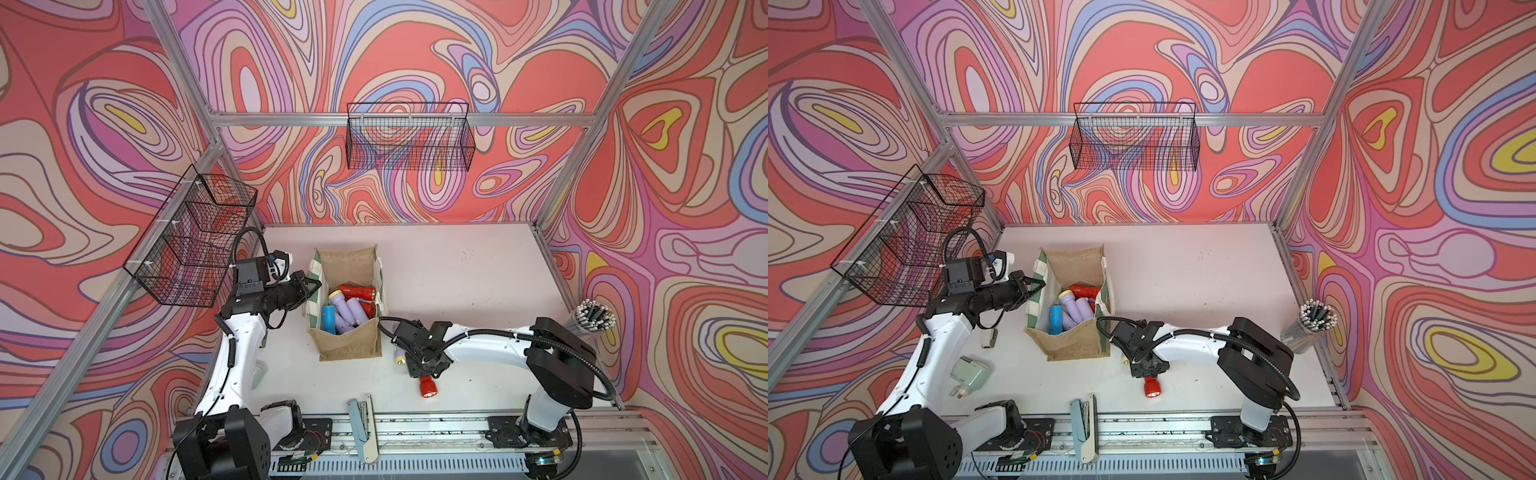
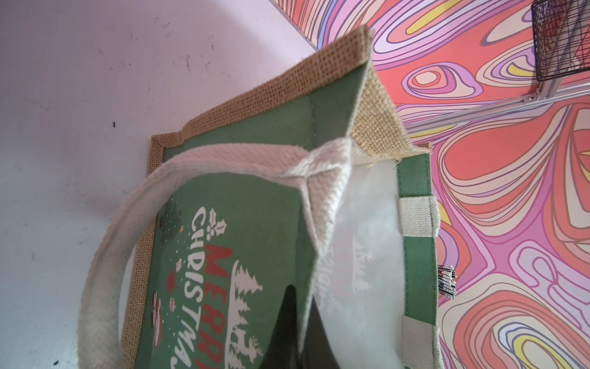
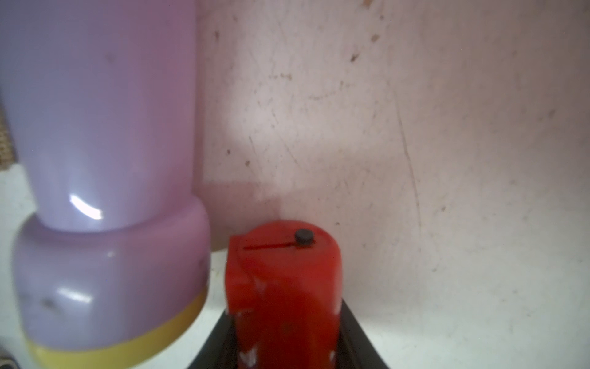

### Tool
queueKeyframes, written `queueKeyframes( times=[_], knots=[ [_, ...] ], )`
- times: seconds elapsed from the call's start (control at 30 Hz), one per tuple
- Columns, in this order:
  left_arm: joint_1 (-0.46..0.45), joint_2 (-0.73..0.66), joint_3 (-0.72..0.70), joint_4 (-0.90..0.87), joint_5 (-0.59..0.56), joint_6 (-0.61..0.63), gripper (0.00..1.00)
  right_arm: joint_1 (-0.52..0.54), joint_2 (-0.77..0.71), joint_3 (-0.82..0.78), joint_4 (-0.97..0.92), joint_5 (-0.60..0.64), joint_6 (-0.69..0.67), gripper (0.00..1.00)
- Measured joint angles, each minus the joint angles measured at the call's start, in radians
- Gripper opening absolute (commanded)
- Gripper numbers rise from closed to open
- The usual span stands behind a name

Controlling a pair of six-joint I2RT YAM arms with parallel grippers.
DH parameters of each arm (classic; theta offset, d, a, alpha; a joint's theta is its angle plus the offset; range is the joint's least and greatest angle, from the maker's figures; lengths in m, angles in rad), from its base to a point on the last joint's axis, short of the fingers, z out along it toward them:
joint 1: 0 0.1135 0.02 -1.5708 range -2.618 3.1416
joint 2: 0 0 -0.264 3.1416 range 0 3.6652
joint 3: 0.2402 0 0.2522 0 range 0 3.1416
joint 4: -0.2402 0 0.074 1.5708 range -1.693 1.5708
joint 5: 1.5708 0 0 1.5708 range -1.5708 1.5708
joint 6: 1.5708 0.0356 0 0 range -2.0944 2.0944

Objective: Put the flashlights into the tote bags
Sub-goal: Pick up the flashlight from the center of the board.

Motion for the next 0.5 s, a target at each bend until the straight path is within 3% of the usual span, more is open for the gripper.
queueKeyframes(
  times=[0.27,0.5],
  knots=[
    [0.0,-0.001,0.0,-0.002,0.0,0.0,0.0,-0.026,0.0,-0.006,0.006,0.027,-0.001,0.32],
    [0.0,-0.001,0.0,-0.002,0.0,0.0,0.0,-0.117,-0.051,-0.063,0.011,0.063,-0.003,0.31]
  ],
)
